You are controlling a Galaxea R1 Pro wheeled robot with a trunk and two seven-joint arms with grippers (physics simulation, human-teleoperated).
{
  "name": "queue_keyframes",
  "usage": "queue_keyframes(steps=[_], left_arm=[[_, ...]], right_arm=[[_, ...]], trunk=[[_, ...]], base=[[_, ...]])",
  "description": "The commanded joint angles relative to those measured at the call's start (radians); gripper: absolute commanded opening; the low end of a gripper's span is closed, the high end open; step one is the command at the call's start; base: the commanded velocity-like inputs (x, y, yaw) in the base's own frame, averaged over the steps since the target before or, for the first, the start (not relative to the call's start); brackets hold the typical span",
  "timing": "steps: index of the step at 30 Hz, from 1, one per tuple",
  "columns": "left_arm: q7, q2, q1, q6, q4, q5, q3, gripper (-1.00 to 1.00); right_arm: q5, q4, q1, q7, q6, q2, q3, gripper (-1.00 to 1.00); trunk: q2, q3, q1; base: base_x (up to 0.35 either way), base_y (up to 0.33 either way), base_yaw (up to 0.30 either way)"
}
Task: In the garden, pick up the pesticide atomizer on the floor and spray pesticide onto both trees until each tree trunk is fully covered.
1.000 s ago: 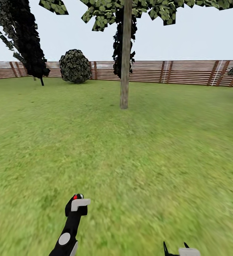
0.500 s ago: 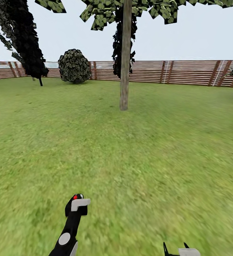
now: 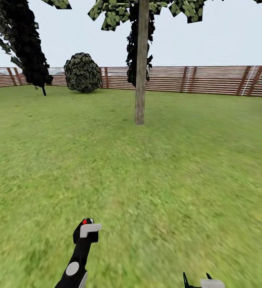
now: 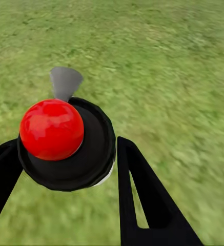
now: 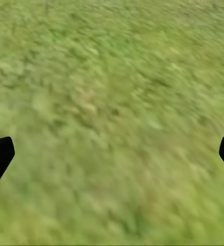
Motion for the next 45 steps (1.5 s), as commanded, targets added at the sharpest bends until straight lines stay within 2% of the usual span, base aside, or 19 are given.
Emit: queue_keyframes(steps=[1,26,31,34,45], left_arm=[[0.000,0.000,0.000,0.000,0.000,0.000,0.000,-1.00],[0.000,-0.001,0.000,0.000,0.001,0.001,-0.001,-1.00],[-0.001,-0.004,0.000,-0.001,0.000,0.002,-0.003,-1.00],[-0.001,-0.003,0.000,-0.002,-0.002,0.001,-0.002,-1.00],[-0.001,-0.003,0.000,-0.002,-0.005,0.001,-0.002,-1.00]], right_arm=[[0.000,0.000,0.000,0.000,0.000,0.000,0.000,1.00],[0.000,-0.003,-0.001,0.002,0.001,0.005,0.002,1.00],[0.001,-0.035,-0.001,0.002,0.000,0.040,0.026,1.00],[-0.001,-0.048,-0.002,0.002,0.001,0.046,0.033,1.00],[-0.002,-0.042,-0.002,-0.001,0.002,0.035,0.030,1.00]], trunk=[[0.000,0.000,0.000],[0.000,-0.001,0.000],[0.000,-0.001,0.000],[0.000,-0.001,0.000],[0.000,-0.001,0.000]], base=[[0.340,0.000,0.000],[0.340,0.000,0.000],[0.340,0.000,0.000],[0.340,0.000,0.000],[0.341,0.000,0.000]])
